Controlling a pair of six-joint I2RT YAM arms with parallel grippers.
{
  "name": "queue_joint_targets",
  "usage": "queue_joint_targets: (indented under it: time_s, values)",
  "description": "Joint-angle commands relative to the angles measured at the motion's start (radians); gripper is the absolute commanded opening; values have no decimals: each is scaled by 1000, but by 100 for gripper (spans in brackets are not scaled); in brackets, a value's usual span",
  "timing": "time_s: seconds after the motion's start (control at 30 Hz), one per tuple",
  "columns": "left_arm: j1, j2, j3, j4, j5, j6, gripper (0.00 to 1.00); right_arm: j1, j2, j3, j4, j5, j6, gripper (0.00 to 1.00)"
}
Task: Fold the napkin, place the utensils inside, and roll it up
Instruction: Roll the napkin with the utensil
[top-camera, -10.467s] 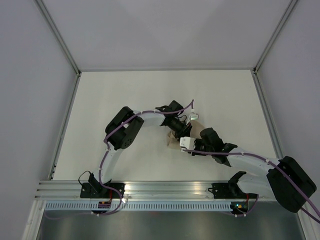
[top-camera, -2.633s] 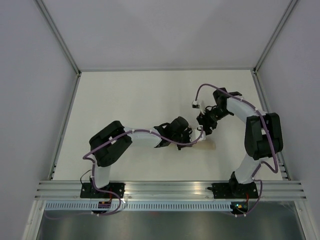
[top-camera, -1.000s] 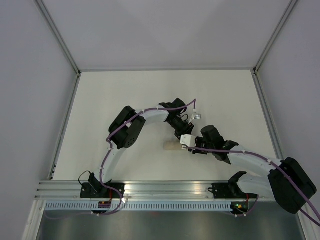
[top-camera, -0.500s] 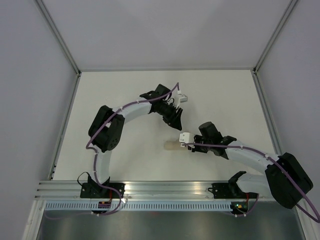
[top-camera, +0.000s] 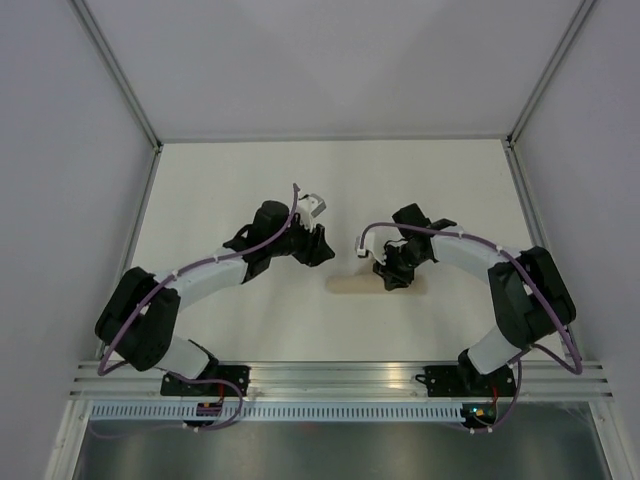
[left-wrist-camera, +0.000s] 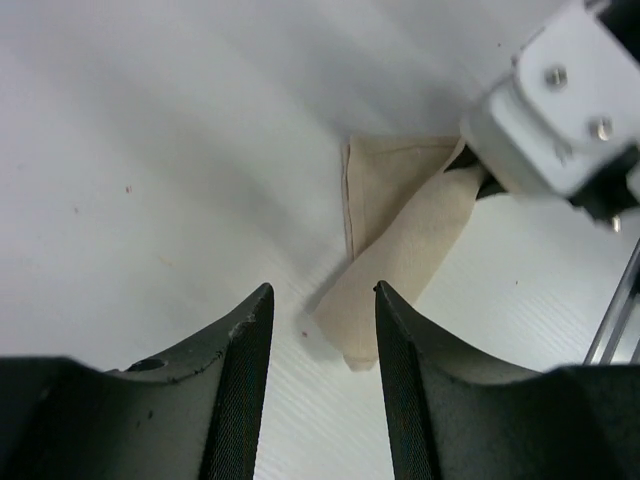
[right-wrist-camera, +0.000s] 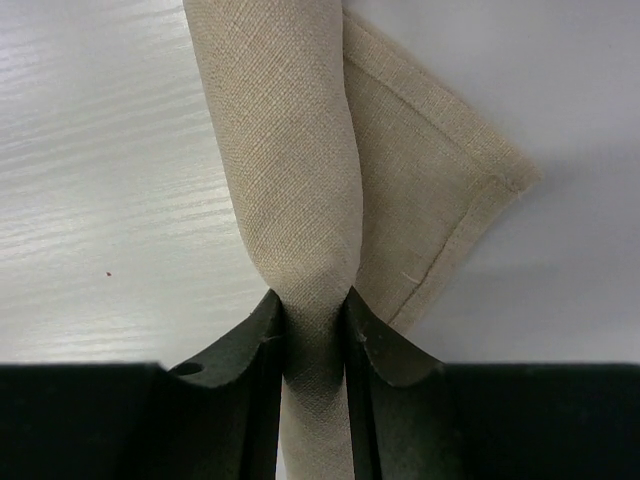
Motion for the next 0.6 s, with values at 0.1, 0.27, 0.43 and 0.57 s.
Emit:
queue_joint_targets:
  time_s: [0.1,0.27,0.43,0.57]
  values:
    - [-102,-190,-305,454,-210,-10,53,-47,209,140,-233,-114,-68,15]
    - [-342,-197,-373,581,-438,255,75,-66,344,238,-303,-142,-85,15]
    - [-476,-67,-306,564,-576,435,78,-83,434,313,-340,-156,-86,15]
    - [-550,68,-218,544,-615,603,80,-100,483,350,-372,-169,-89,15]
